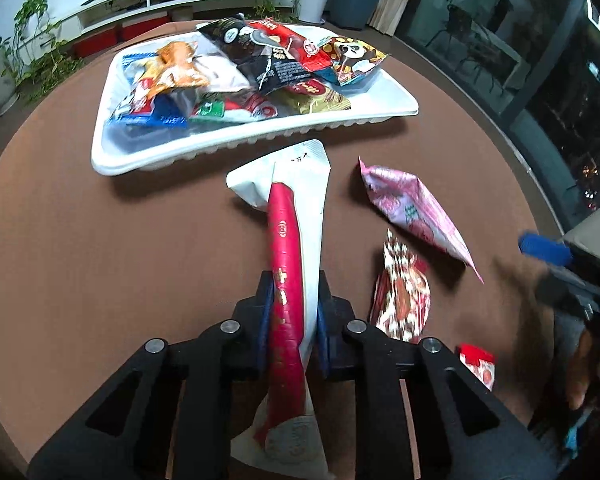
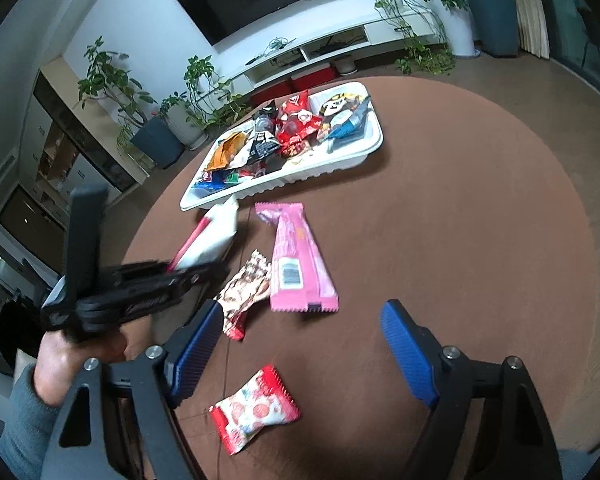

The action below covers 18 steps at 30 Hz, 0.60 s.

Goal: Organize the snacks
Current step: 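Grasp the white-and-red wrapper with the left gripper while the right grasps the pink bar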

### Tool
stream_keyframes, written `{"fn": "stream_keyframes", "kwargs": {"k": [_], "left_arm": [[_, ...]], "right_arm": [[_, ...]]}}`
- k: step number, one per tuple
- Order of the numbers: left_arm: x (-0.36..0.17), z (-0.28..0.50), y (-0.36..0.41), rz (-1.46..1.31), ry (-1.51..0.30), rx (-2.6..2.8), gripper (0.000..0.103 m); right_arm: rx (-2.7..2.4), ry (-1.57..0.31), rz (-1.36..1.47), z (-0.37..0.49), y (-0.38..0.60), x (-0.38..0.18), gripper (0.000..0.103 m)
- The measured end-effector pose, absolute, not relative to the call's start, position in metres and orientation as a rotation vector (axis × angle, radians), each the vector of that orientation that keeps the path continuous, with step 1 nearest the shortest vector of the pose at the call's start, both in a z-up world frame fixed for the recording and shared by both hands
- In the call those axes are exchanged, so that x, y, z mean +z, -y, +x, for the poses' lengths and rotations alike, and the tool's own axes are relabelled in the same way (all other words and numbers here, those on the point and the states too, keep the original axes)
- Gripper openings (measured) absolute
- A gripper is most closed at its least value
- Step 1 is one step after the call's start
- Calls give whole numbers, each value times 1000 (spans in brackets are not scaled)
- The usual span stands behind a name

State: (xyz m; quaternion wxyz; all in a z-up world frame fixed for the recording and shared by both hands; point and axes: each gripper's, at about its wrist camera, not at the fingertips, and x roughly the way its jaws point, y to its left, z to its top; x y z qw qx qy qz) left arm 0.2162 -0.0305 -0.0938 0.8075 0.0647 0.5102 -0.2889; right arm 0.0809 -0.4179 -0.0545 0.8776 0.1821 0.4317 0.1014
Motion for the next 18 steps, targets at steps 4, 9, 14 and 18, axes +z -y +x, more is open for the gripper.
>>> {"fn": "stream_keyframes", "kwargs": {"k": [4, 9, 14, 18], "left_arm": [[-94, 202, 18, 94, -1084, -618, 16], [-94, 186, 4, 43, -1076, -612, 15], [-95, 170, -13, -12, -1071, -607, 15], [-96, 169, -17, -30, -1069, -608, 15]], "right_arm": [[212, -919, 275, 105, 409, -52, 75], [213, -959, 183, 133, 398, -58, 68], [235, -1025, 115, 151, 380, -73, 63], [230, -1063, 61, 162, 369, -84, 53]]}}
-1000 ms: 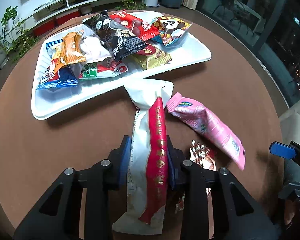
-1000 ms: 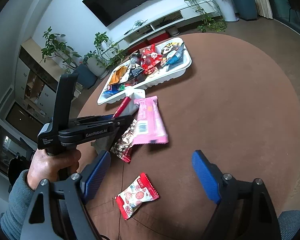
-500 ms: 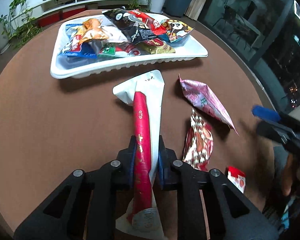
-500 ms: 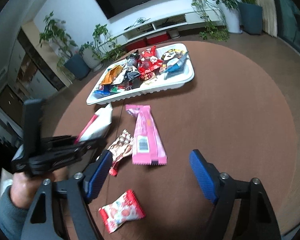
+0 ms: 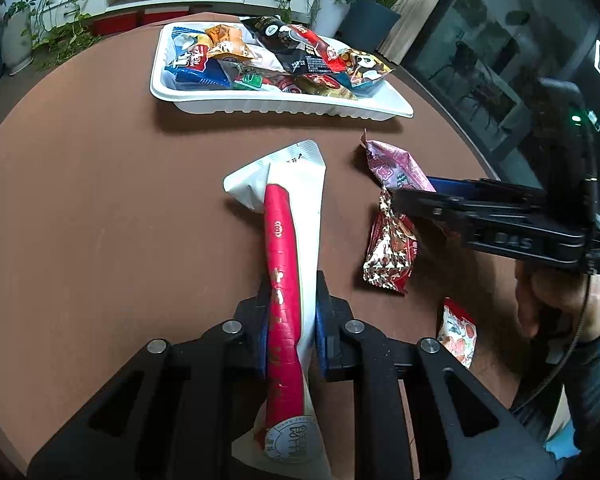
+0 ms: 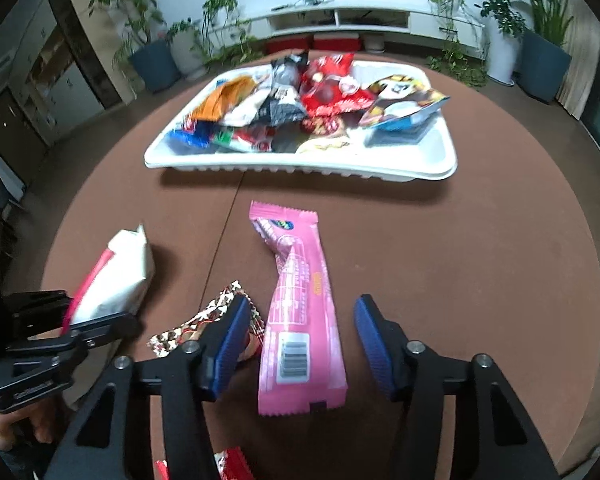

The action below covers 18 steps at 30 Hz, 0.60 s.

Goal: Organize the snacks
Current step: 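Grasp the white-and-red wrapper with the left gripper while the right grasps the pink bar, then carry the white-and-red wrapper in the left gripper while the right carries the pink bar to the tray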

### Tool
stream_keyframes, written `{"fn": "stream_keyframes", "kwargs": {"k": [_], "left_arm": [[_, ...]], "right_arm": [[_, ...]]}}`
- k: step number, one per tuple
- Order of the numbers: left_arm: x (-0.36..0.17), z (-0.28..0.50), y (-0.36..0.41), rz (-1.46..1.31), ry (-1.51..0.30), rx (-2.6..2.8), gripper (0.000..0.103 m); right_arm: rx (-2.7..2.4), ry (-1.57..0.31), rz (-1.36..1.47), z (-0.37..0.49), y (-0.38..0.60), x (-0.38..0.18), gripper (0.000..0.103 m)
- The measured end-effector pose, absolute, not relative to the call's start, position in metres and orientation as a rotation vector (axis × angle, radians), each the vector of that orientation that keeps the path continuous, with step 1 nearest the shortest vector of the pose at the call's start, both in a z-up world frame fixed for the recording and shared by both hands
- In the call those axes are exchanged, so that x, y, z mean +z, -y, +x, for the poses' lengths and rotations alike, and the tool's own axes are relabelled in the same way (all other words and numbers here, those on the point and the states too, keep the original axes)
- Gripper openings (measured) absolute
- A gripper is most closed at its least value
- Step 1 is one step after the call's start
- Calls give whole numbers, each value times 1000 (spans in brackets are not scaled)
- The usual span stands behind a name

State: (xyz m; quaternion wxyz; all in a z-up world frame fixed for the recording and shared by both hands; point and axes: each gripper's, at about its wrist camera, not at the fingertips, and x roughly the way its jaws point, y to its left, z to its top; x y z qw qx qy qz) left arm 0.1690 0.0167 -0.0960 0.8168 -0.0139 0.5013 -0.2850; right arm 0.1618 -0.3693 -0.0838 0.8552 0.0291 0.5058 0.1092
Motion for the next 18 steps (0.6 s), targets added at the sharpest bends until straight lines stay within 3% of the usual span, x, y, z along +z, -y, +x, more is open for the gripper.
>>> {"fn": "stream_keyframes", "kwargs": {"k": [10, 18], "left_arm": [[-97, 170, -18, -53, -1065, -615, 15], [-97, 169, -20, -71, -1063, -619, 15]], "right_arm": [[183, -1052, -16, 161, 369, -86, 26], [187, -1046, 84, 150, 381, -85, 21]]}}
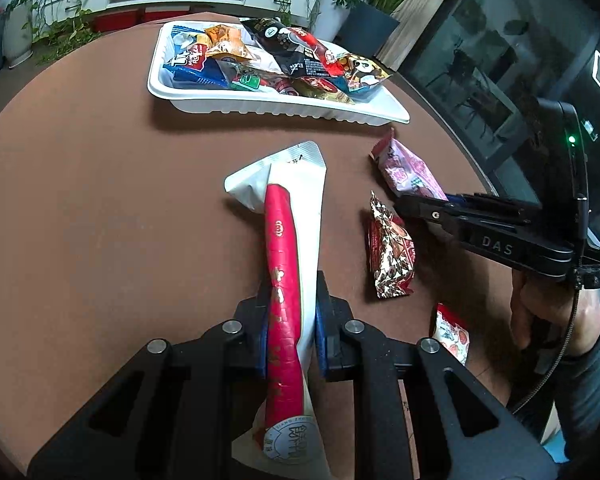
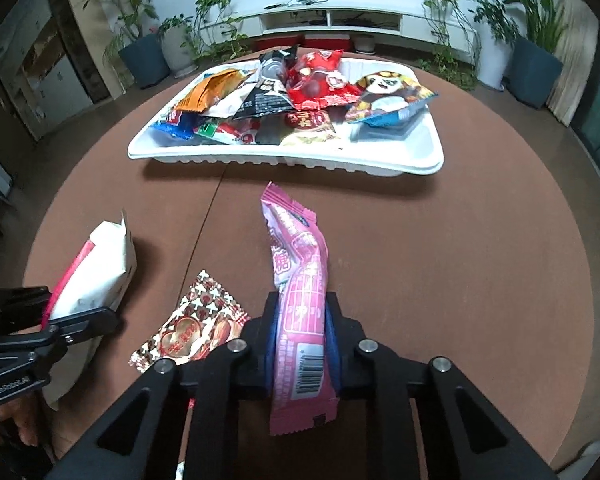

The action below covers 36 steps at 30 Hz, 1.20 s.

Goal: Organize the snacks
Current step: 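Carry the white-and-red wrapper in the left gripper while the right carries the pink bar to the tray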

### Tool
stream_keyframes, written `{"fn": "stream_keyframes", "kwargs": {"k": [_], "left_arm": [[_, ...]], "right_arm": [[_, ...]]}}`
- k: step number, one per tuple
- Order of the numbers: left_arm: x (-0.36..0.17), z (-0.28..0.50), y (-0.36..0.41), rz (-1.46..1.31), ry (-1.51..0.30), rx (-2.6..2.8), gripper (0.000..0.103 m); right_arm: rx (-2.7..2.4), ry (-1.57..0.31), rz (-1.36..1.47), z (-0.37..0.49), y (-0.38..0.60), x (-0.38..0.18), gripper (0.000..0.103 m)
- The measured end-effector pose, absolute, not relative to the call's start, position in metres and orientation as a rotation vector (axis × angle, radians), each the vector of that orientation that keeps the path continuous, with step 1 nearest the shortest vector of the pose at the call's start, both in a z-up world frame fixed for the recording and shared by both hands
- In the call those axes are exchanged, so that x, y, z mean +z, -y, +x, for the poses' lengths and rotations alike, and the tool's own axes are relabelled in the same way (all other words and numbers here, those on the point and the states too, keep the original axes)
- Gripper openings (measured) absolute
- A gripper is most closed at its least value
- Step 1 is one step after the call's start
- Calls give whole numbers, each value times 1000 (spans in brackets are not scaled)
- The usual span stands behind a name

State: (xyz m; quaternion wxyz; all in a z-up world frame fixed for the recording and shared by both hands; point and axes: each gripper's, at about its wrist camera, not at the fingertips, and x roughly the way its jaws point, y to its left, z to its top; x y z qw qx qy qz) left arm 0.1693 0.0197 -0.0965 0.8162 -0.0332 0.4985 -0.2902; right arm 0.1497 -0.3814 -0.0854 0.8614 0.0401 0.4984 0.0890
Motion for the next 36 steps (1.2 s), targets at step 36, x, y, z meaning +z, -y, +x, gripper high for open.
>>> {"fn": "stream_keyframes", "kwargs": {"k": [36], "left_arm": [[19, 264, -46, -143, -851, -579, 15]], "right_arm": [[138, -746, 359, 187, 490, 53, 19]]}}
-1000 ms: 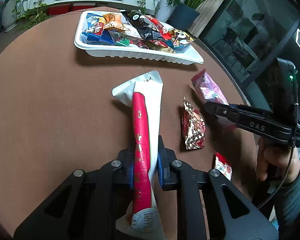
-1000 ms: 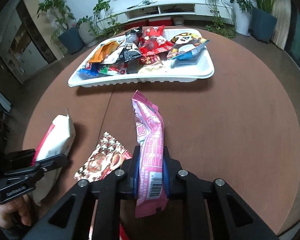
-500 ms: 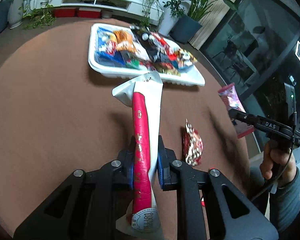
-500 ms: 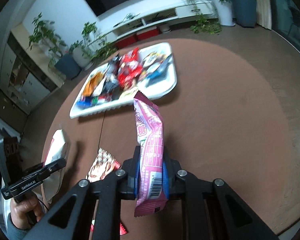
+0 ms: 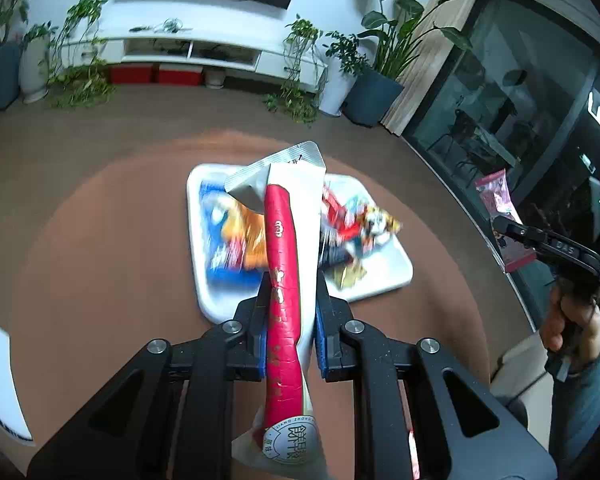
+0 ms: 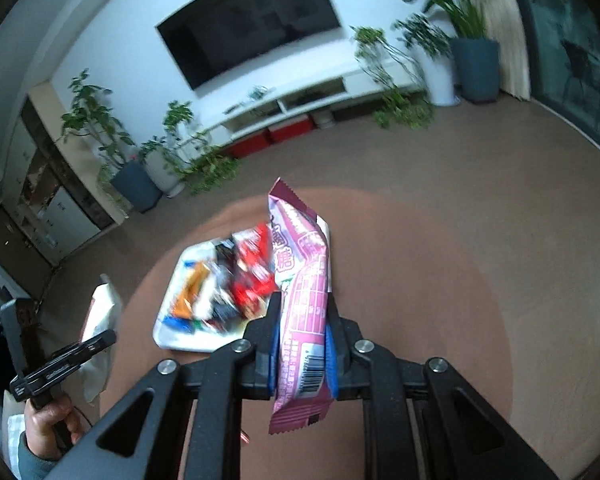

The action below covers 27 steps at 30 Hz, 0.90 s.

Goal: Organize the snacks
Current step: 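Carry the white-and-red wrapper in the left gripper while the right carries the pink bar to the tray, then open the left gripper in the tray while the right releases the pink bar beside it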

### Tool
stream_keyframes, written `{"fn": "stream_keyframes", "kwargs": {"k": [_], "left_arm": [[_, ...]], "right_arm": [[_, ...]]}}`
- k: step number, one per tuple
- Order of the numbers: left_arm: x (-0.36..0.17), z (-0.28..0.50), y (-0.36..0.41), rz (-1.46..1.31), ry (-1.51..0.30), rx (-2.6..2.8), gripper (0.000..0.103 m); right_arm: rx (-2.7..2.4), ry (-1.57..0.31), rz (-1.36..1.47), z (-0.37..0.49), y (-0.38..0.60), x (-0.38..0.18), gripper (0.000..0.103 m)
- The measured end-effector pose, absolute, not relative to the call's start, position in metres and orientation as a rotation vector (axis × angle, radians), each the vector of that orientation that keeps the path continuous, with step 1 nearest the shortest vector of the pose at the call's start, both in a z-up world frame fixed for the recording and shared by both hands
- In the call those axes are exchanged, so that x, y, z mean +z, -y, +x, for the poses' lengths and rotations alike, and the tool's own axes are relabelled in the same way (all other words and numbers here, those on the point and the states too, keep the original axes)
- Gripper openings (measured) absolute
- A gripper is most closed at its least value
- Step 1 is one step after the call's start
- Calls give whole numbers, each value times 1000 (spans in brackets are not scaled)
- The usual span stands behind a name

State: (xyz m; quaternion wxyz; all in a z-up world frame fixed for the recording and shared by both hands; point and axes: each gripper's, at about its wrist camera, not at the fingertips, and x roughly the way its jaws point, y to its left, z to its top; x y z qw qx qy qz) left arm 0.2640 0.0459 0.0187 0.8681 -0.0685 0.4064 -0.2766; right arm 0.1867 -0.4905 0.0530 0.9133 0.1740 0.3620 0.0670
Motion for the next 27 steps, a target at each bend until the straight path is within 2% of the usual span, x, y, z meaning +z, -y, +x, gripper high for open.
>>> {"fn": "stream_keyframes", "kwargs": {"k": [5, 12, 27], "left_arm": [[26, 306, -17, -131, -859, -593, 15], [-1, 352, 14, -107, -919, -582, 15], [-62, 400, 49, -106, -964, -559, 15]], "right_arm": [[207, -764, 346, 231, 460, 55, 19], [227, -879, 335, 295, 431, 13, 19], [192, -1005, 290, 341, 410, -49, 19]]}}
